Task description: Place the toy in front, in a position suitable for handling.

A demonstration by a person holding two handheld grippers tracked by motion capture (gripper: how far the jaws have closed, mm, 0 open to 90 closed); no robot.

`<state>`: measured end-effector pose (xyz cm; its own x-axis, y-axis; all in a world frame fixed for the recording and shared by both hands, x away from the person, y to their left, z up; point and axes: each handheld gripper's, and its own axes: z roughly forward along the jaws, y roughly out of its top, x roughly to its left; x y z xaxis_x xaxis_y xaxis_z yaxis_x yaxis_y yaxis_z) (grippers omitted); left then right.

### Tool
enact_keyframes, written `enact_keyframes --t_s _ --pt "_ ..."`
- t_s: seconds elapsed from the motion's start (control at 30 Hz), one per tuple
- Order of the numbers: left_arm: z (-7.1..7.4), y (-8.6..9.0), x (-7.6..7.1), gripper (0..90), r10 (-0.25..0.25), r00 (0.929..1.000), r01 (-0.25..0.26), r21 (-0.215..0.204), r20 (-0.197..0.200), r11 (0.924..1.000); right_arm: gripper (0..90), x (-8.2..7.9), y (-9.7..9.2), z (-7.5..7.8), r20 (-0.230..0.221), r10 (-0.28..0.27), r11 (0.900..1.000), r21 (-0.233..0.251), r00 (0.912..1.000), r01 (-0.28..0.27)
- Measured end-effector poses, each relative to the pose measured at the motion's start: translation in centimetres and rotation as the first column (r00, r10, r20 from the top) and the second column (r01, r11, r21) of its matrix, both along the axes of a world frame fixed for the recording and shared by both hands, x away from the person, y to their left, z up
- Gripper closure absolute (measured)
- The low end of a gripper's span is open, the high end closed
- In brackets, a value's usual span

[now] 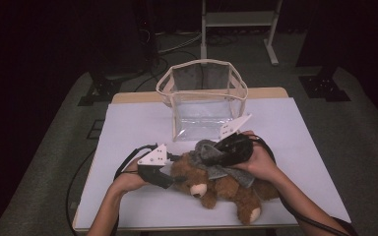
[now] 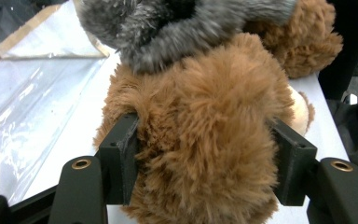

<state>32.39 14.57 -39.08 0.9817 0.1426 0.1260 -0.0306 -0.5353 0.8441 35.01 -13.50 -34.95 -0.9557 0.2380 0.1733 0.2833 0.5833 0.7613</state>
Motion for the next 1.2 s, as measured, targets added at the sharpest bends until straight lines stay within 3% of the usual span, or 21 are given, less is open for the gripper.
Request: enact_keyframes --t_s 0.1,0.2,0.33,0.47,0.63,0.73,0.87,1.0,1.07,1.2 --pt "0.5 -0.4 -0.1 36.7 -0.008 0.9999 0.008 0.001 0.014 1.0000 70.9 -0.2 -0.6 0.2 -0.008 -0.008 0.9998 0.020 0.9999 0.009" --pt "0.5 -0.6 -0.3 36.7 -0.008 0.9998 0.008 0.002 0.019 1.0000 70.8 -0.5 0.5 0.9 0.024 0.033 0.9990 0.028 0.9992 -0.033" --pt "0.4 -0.5 -0.3 36.7 -0.008 0.9998 0.008 0.013 0.016 0.9999 70.4 -0.6 2.7 1.3 0.024 0.075 0.9956 0.055 0.9969 -0.077" --pt "0.0 -0.2 -0.2 36.1 0.003 0.9999 -0.003 0.041 0.010 0.9992 70.4 -0.8 3.4 1.0 0.028 0.100 0.9949 0.010 0.9946 -0.100" --pt "-0.1 0.1 0.1 35.5 0.006 1.0000 -0.006 0.031 -0.003 0.9995 70.1 -1.4 0.6 0.9 0.052 0.041 0.9985 -0.038 0.9978 -0.040" --pt "-0.2 0.1 0.1 34.8 0.005 0.9999 -0.005 0.027 -0.009 0.9996 69.9 -1.2 -2.0 0.9 0.043 -0.033 0.9995 0.001 0.9985 0.033" --pt "0.0 0.1 0.2 29.7 0.008 0.9998 -0.007 0.029 -0.019 0.9996 69.9 -1.3 -4.1 0.6 0.041 -0.094 0.9946 0.047 0.9947 0.093" --pt "0.9 -0.3 -0.1 19.9 0.004 0.9997 -0.004 0.029 -0.026 0.9996 70.4 -2.2 -3.8 -0.8 0.027 -0.087 0.9938 0.072 0.9958 0.085" --pt "1.4 -0.8 -0.3 19.8 -0.018 0.9996 0.019 0.016 -0.023 0.9997 70.6 -2.7 -3.2 -1.2 0.030 -0.069 0.9953 0.070 0.9972 0.066" --pt "1.9 -2.7 -0.5 25.5 -0.064 0.9979 0.064 0.084 -0.005 0.9944 70.5 -4.1 -1.6 -1.3 0.047 -0.021 0.9988 0.044 0.9987 0.019"
